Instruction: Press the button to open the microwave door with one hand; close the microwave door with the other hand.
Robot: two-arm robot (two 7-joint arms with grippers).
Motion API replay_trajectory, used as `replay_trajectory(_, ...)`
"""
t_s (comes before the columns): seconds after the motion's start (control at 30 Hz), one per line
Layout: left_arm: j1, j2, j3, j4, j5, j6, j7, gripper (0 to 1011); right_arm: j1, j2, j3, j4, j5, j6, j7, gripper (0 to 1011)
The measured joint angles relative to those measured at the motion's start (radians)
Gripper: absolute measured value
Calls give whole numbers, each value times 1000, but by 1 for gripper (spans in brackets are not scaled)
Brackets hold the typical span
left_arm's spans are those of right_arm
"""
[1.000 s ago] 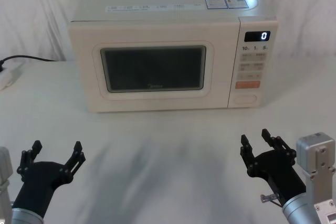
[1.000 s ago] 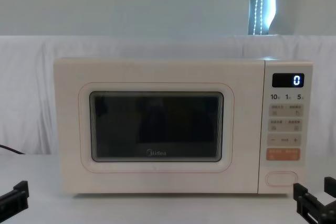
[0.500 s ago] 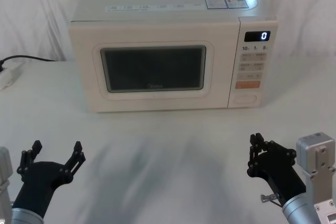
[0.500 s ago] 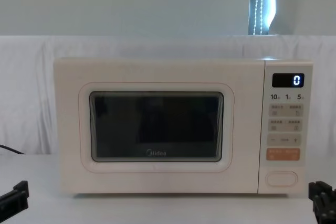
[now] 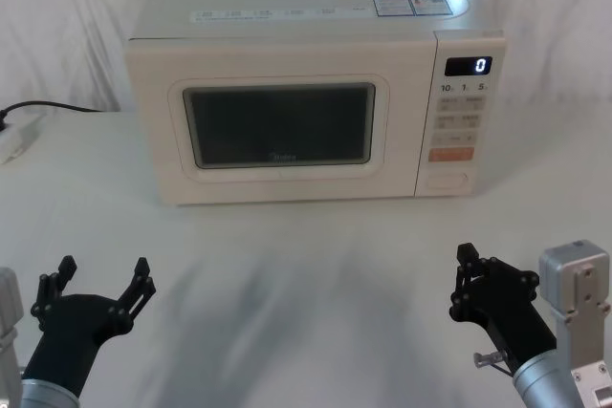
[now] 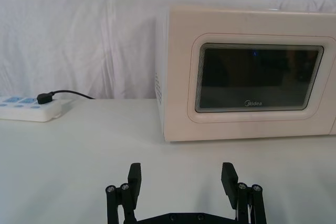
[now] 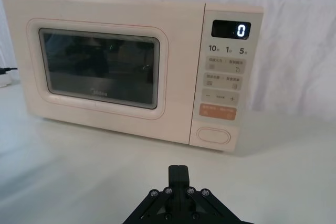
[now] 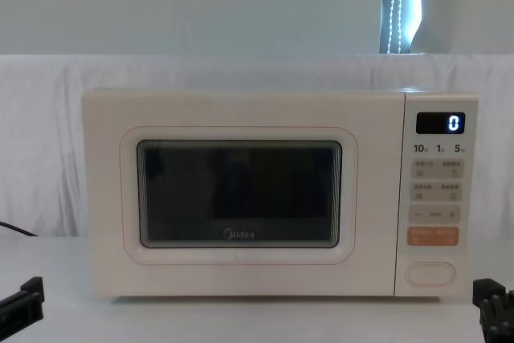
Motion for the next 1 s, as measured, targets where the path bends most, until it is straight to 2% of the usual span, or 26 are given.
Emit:
replay_trajectory(0.27,0,0,0,0,0,0,0,1001,37,-32,29,32,11,34,30,0)
replay_trajectory(0.6,0,0,0,0,0,0,0,1001,135,-64,59,121,15,82,79,0)
replay_trajectory(0.93,0,0,0,0,0,0,0,1001,258,-100,89,295,17,53,112,0)
replay_trajectory(1.0,0,0,0,0,0,0,0,1001,298,-105,95,351,17,43,120,0)
